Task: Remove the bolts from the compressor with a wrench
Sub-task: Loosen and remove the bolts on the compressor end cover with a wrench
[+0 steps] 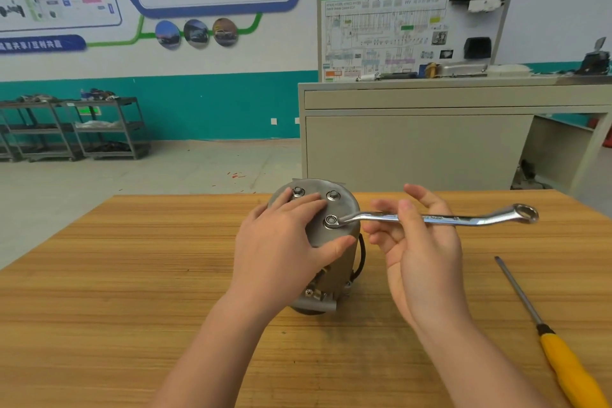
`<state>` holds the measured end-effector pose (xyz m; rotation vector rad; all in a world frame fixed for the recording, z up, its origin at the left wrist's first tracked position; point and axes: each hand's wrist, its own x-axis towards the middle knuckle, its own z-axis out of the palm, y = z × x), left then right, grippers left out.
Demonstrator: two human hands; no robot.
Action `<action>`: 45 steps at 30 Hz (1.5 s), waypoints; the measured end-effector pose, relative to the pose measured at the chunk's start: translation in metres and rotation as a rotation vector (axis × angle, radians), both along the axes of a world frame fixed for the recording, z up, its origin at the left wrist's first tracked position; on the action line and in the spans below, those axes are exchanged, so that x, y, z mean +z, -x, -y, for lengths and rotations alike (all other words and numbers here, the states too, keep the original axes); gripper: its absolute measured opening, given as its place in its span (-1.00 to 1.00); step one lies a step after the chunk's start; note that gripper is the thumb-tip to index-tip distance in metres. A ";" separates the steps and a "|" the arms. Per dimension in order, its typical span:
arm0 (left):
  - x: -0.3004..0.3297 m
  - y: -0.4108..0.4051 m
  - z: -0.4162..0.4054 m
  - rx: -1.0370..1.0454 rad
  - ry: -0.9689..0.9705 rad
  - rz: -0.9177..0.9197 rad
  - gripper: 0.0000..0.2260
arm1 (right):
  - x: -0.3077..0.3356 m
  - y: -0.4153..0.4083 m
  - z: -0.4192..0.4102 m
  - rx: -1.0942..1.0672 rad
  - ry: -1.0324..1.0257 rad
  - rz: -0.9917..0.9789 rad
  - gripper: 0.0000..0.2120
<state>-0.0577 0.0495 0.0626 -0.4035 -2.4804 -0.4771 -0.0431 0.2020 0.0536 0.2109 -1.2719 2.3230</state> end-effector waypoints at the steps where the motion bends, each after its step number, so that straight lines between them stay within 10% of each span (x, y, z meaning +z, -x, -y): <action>1: 0.000 0.001 0.000 -0.007 0.012 0.008 -0.39 | -0.002 -0.001 0.005 -0.038 0.019 -0.006 -0.84; 11: -0.012 -0.008 -0.005 0.211 -0.105 0.212 -0.11 | 0.020 0.017 0.021 -0.179 0.137 0.223 -0.69; 22: -0.001 0.005 -0.005 0.031 0.033 0.172 -0.04 | 0.057 0.082 -0.019 -0.174 -0.657 0.767 -0.93; 27: 0.003 0.015 -0.009 0.017 0.060 0.155 -0.02 | 0.073 0.111 -0.015 -0.265 -1.266 0.672 -0.74; 33: 0.004 0.019 -0.012 0.052 0.120 0.114 -0.08 | 0.080 0.122 0.028 -0.204 -1.497 0.335 -0.70; 41: 0.005 0.016 -0.014 0.075 0.144 0.112 -0.15 | 0.091 0.102 0.046 0.126 -1.382 -0.088 -0.67; 45: 0.002 0.013 -0.013 0.148 0.217 0.140 -0.11 | 0.083 0.109 0.025 0.172 -1.038 0.050 -0.74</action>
